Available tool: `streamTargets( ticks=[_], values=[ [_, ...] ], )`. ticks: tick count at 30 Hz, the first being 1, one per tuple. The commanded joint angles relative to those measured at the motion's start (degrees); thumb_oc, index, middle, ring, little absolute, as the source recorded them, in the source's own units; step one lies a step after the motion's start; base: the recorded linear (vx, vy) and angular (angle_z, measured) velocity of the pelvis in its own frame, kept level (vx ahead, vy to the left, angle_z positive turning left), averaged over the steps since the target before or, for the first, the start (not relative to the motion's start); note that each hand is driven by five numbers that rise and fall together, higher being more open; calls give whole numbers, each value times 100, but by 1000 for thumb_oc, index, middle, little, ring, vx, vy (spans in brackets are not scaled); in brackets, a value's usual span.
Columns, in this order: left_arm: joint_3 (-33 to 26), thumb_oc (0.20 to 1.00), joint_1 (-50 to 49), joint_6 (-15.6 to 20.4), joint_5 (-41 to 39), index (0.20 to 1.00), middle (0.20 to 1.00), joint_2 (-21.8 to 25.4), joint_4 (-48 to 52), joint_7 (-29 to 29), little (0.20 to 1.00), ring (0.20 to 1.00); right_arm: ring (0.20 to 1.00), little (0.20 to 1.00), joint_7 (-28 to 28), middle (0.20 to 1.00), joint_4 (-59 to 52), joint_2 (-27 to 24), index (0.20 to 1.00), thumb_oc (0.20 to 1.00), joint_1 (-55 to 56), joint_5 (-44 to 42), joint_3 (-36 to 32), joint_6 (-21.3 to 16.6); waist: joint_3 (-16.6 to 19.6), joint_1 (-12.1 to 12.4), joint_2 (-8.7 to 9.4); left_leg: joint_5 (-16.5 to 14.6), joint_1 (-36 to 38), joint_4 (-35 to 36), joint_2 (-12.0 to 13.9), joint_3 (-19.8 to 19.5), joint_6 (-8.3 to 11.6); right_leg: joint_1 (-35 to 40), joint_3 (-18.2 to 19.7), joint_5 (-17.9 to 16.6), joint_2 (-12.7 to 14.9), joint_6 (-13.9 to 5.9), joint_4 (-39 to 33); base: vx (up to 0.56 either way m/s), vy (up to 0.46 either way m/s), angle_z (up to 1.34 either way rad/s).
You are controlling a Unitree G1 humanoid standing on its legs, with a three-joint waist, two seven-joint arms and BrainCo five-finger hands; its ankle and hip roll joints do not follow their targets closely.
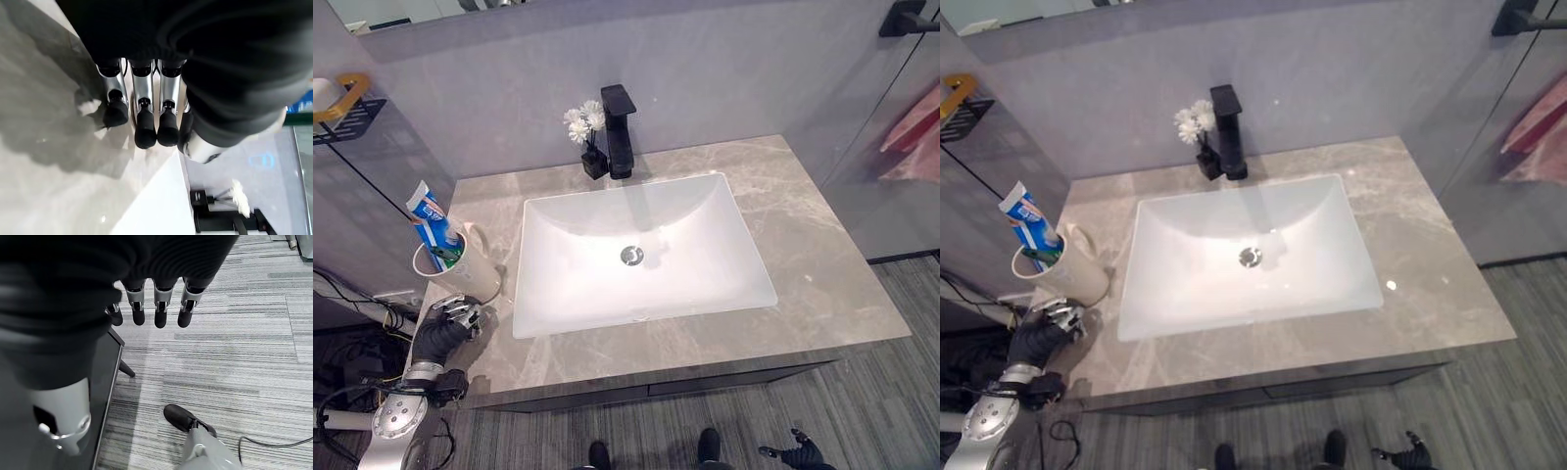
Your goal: Put brush and paste in cup on sink, flatten towel.
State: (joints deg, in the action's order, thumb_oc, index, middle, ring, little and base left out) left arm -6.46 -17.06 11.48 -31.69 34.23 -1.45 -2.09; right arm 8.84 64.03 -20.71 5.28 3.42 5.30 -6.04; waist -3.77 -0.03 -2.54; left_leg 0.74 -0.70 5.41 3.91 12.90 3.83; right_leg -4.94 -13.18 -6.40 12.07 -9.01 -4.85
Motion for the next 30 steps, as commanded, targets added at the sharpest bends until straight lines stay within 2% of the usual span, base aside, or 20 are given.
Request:
streamTargets(
  ticks=[1, 4, 9, 14, 25, 30],
  values=[
    [-320, 200, 60, 208, -174, 200, 200, 417, 282, -62, 200, 200, 1000, 1000, -21, 1000, 66, -64, 1000, 1000, -224, 123, 186, -57, -266, 5, 212, 180, -90, -41, -116, -41, -150, -37, 155, -269, 344, -278, 582, 0, 0, 0],
    [-301, 200, 141, 220, -158, 200, 200, 441, 278, -2, 200, 200, 1000, 1000, -17, 1000, 82, -58, 1000, 1000, -244, 116, 206, -57, -426, 16, 221, 163, -118, -164, -104, -54, -177, -178, 182, -147, 347, -246, 898, -17, -7, 0],
    [-187, 200, 404, 290, -156, 200, 200, 557, 289, 55, 200, 200, 1000, 1000, -6, 1000, 20, -127, 1000, 1000, -392, 134, 285, -93, -725, 20, 257, -196, -781, -1320, 27, -194, -139, -604, 207, 116, 412, -203, 1628, -80, -36, 4],
    [-156, 200, 456, 312, -182, 200, 200, 599, 321, 74, 200, 200, 1000, 1000, 5, 1000, -104, -150, 1000, 1000, -430, 130, 334, -125, -708, -22, 270, -346, -968, -1672, 110, -263, -117, -763, 238, 140, 423, -216, 1952, -9, -28, 8],
    [-145, 200, 719, 363, -38, 200, 200, 591, 109, 258, 200, 200, 1000, 1000, -7, 1000, -159, -137, 1000, 1000, -494, 184, 485, -141, -732, -78, 263, -363, -1074, -1657, 107, -262, -146, -980, 345, -95, 421, -299, 1998, 1, -3, -1],
    [-256, 200, 1140, 408, 196, 200, 200, 776, -340, 492, 200, 200, 1000, 1000, -6, 1000, -236, -167, 1000, 1000, -456, 164, 507, -139, -866, -120, 287, -391, -1168, -1672, 55, -257, -195, -1101, 374, -143, 394, -286, 2010, 3, 7, 0]
  ],
)
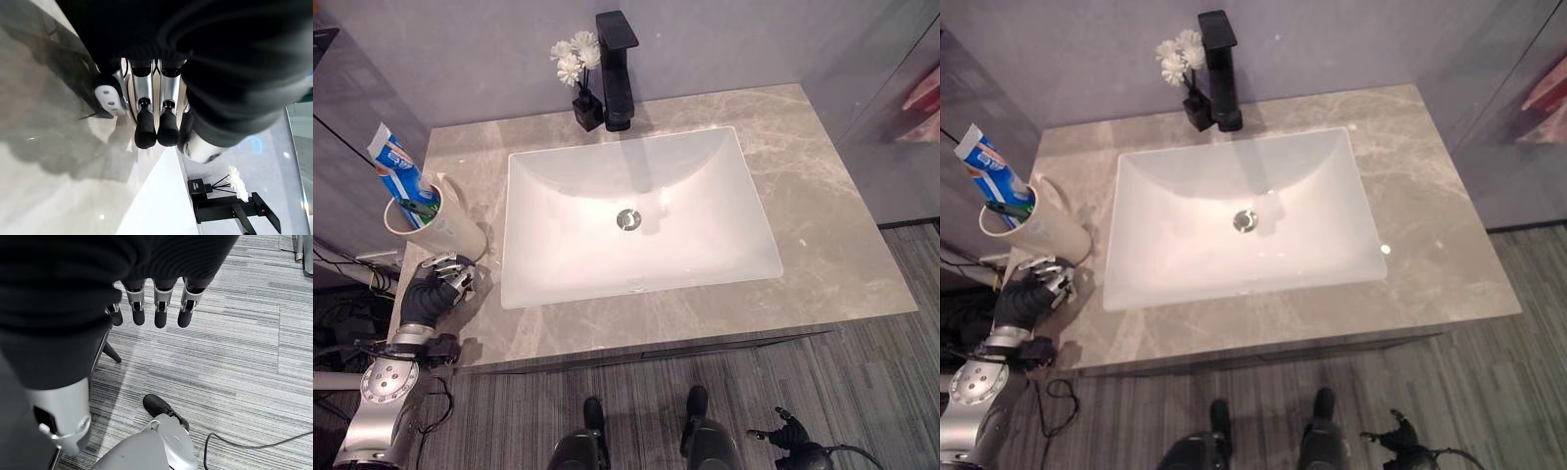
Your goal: Put brush and paste in cup on sink, flatten towel.
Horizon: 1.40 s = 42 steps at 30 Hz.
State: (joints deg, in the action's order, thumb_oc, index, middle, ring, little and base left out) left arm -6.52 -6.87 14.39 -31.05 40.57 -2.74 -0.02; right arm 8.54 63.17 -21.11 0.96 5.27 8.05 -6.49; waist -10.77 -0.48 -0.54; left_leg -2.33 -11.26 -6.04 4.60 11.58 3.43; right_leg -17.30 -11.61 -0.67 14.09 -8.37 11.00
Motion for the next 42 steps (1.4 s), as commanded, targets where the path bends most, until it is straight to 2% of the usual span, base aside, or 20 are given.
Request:
streamTargets(
  ticks=[1, 6, 22, 27, 36, 39, 42],
  values=[
    [-263, 200, 185, 128, 132, 200, 200, 177, -204, 311, 200, 200, 1000, 1000, 33, 1000, -127, -131, 1000, 1000, -40, -24, 234, -88, -183, -72, 90, -94, -134, -543, -23, -121, -164, 115, 220, -714, 189, -346, 433, 0, 0, 0],
    [-242, 200, 479, 156, -92, 200, 200, 258, -395, 373, 200, 200, 1000, 1000, 40, 1000, -178, -152, 1000, 1000, -62, -40, 276, -74, -228, -90, 107, -113, -214, -572, -52, -100, -197, 47, 231, -772, 174, -349, 425, 1, 3, -1],
    [-167, 200, 1607, 265, 261, 200, 200, 1004, -978, 860, 200, 200, 1000, 1000, 109, 1000, -408, -170, 1000, 1000, -168, -198, 402, -112, -332, -200, 126, -131, -330, -457, -165, -26, -257, -119, 243, -1043, 160, -428, 319, 2, 2, -1],
    [-126, 200, 1760, 277, 334, 200, 200, 985, -1135, 957, 200, 200, 1000, 1000, 192, 1000, -429, -128, 1000, 1000, -202, -448, 233, -146, -349, -234, 125, -131, -320, -428, -200, 14, -270, -151, 290, -1105, 173, -448, 331, 5, 4, -1],
    [328, 200, 2607, 251, 350, 200, 200, 1091, -1614, 1097, 200, 200, 1000, 1000, 192, 1000, -475, -173, 1000, 1000, -120, -468, 312, -153, -341, -339, 110, -116, -340, -380, -239, 53, -272, -214, 339, -1130, 150, -439, 241, 7, 5, -6],
    [414, 200, 2668, 276, 286, 200, 200, 942, -1555, 1115, 200, 200, 1000, 1000, 213, 1000, -414, -134, 1000, 1000, -89, -493, 306, -154, -344, -366, 127, -116, -340, -376, -234, 56, -275, -200, 344, -1156, 138, -441, 194, -1, -4, -3],
    [231, 200, 2344, 293, 282, 200, 200, 758, -1346, 1078, 200, 200, 1000, 1000, 221, 1000, -220, -91, 1000, 1000, -38, -480, 256, -141, -286, -345, 146, -110, -298, -310, -259, 56, -272, -147, 354, -1194, 141, -448, 102, 17, -3, -5]
  ],
)
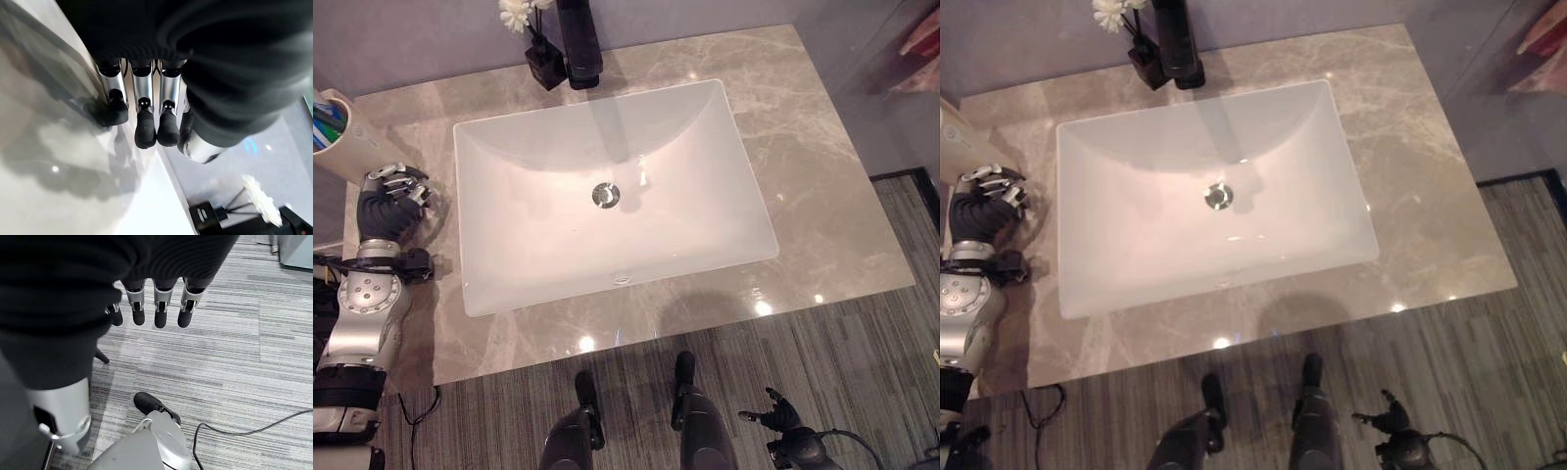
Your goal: Put brush and paste in cup on sink, flatten towel.
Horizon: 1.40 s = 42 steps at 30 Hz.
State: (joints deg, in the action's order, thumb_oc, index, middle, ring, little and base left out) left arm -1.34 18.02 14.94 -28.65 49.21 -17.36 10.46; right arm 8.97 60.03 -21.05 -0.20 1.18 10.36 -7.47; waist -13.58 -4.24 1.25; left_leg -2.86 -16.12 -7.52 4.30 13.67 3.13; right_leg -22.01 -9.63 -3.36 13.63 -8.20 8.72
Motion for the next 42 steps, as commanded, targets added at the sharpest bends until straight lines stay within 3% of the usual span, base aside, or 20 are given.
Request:
streamTargets(
  ticks=[1, 3, 8, 14, 23, 32, 42],
  values=[
    [-295, 200, -153, 234, 43, 200, 200, -108, 123, 31, 200, 200, 1000, 1000, 179, 1000, 95, -99, 1000, 1000, 78, -71, 30, -43, -3, 26, -34, -57, 187, -161, -229, -154, -242, 324, 155, -925, 187, -465, 330, 0, 0, 0],
    [-604, 200, -629, 290, 101, 200, 200, -360, 375, 54, 200, 200, 1000, 1000, 194, 1000, 177, -78, 1000, 1000, 75, -68, -43, -43, 28, 78, -29, -32, 216, -86, -242, -169, -234, 385, 132, -951, 194, -467, 244, 0, 0, 0],
    [-1033, 200, -1328, 295, 276, 200, 200, -413, 575, -12, 200, 200, 1000, 1000, 200, 1000, 76, -111, 1000, 1000, 85, -32, -122, -85, 15, 163, -38, 5, 226, -6, -287, -209, -236, 456, 70, -1009, 216, -470, 137, 0, 0, 0],
    [-1211, 200, -1406, 264, 363, 200, 200, -370, 347, 86, 200, 200, 1000, 1000, 200, 1000, -169, -165, 1000, 1000, 47, 21, -102, -105, -1, 211, -49, 48, 206, 49, -312, -231, -238, 521, 8, -1044, 235, -472, 19, 1, 0, 2],
    [-1040, 200, -681, 209, 377, 200, 200, 18, -129, 296, 200, 200, 1000, 1000, 203, 1000, -293, -226, 1000, 1000, 22, 42, 10, -89, -21, 173, 1, 104, 126, 88, -326, -234, -227, 560, -15, -1140, 216, -490, -166, 0, 0, 0],
    [-498, 200, 534, 94, 437, 200, 200, 699, -1170, 531, 200, 200, 1000, 1000, 157, 1000, -259, -273, 1000, 1000, 66, -35, 179, -90, -16, 34, 167, 161, -70, 108, -273, -152, -207, 491, 74, -1305, 114, -515, -435, -1, -1, -1],
    [-26, 200, 1257, 56, 434, 200, 200, 879, -1637, 641, 200, 200, 1000, 1000, 154, 1000, -397, -242, 1000, 1000, 25, -132, 377, -153, 35, -44, 309, 213, -230, 81, -221, -39, -172, 463, 196, -1525, 76, -552, -722, 3, -4, -6]
  ],
)
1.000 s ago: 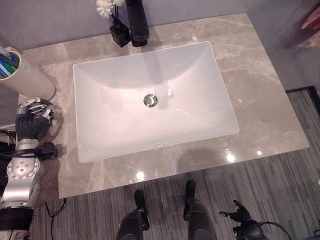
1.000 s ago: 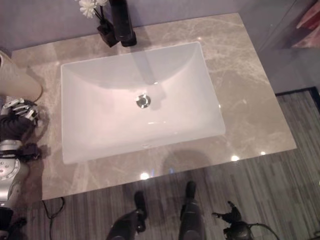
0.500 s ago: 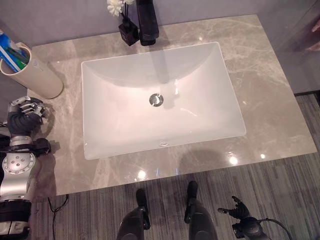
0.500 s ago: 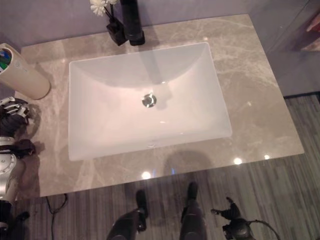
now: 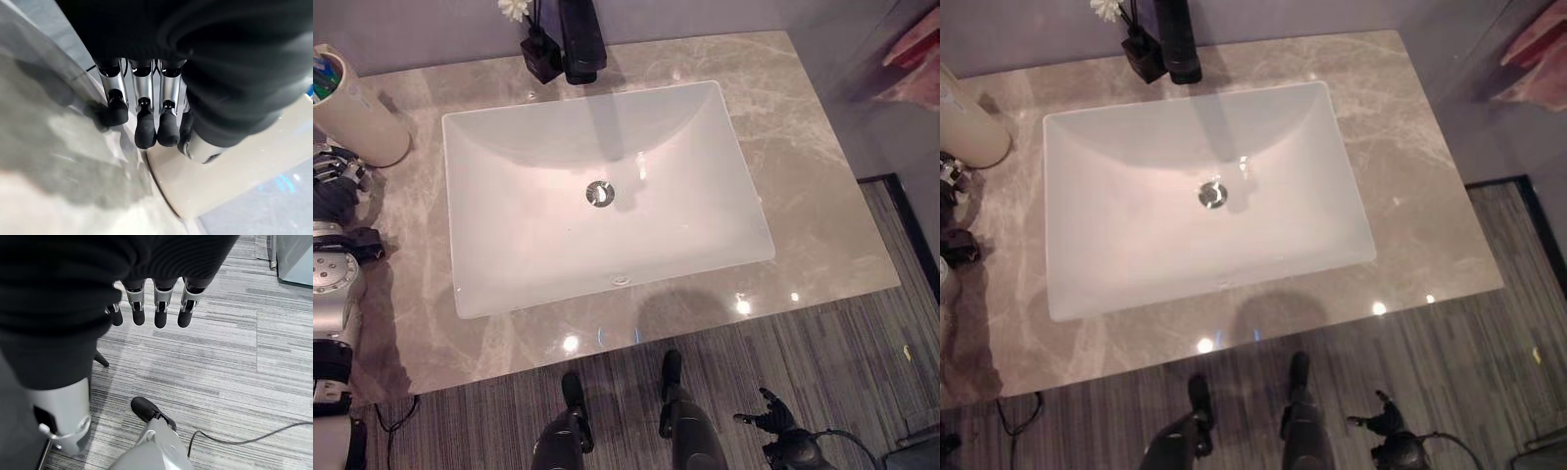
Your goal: Put brush and paste in cup on sink, flatten towel.
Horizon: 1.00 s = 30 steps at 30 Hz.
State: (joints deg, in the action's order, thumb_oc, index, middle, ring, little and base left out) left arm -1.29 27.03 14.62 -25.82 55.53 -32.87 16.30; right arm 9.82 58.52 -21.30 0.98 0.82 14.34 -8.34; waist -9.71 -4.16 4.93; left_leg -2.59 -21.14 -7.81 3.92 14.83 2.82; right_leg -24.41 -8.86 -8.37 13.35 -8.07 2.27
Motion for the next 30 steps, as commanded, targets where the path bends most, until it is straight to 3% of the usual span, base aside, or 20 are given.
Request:
streamTargets(
  ticks=[1, 11, 22, 23, 30],
  values=[
    [-2, 200, 392, 95, 157, 200, 200, 232, -68, 77, 200, 200, 1000, 1000, 70, 1000, -293, -225, 1000, 1000, -85, -96, 4, -80, -341, -59, -39, 180, 250, 87, -169, -143, -134, 704, 133, -1034, 99, -563, -106, 14, -4, -8],
    [320, 200, 845, 39, 222, 200, 200, 149, -227, 167, 200, 200, 1000, 1000, 54, 1000, -431, -239, 1000, 1000, -88, -85, 94, -98, -332, -116, -26, 179, 205, 49, -167, -114, -129, 668, 174, -1059, 87, -563, -129, 2, 1, -3],
    [1099, 200, 2236, -65, 195, 200, 200, 273, -1199, 319, 200, 200, 1000, 1000, 75, 1000, -435, -235, 1000, 1000, -44, -100, 272, -131, -291, -282, 82, 360, 213, 389, -127, -1, -97, 528, 234, -1270, 22, -620, -305, -1, -1, -4],
    [1200, 200, 2435, -94, 234, 200, 200, 292, -1341, 361, 200, 200, 1000, 1000, 70, 1000, -420, -222, 1000, 1000, -31, -117, 307, -134, -257, -285, 56, 260, 270, 457, -82, -54, -38, 569, 262, -1231, -35, -662, -366, 70, -3, -8],
    [1239, 200, 2453, -90, 303, 200, 200, 226, -1370, 432, 200, 200, 1000, 1000, 74, 1000, -312, -180, 1000, 1000, 18, -172, 335, -159, -286, -273, 138, 406, 175, 411, -99, -41, -91, 509, 221, -1242, 12, -614, -320, -20, -18, -8]
  ],
)
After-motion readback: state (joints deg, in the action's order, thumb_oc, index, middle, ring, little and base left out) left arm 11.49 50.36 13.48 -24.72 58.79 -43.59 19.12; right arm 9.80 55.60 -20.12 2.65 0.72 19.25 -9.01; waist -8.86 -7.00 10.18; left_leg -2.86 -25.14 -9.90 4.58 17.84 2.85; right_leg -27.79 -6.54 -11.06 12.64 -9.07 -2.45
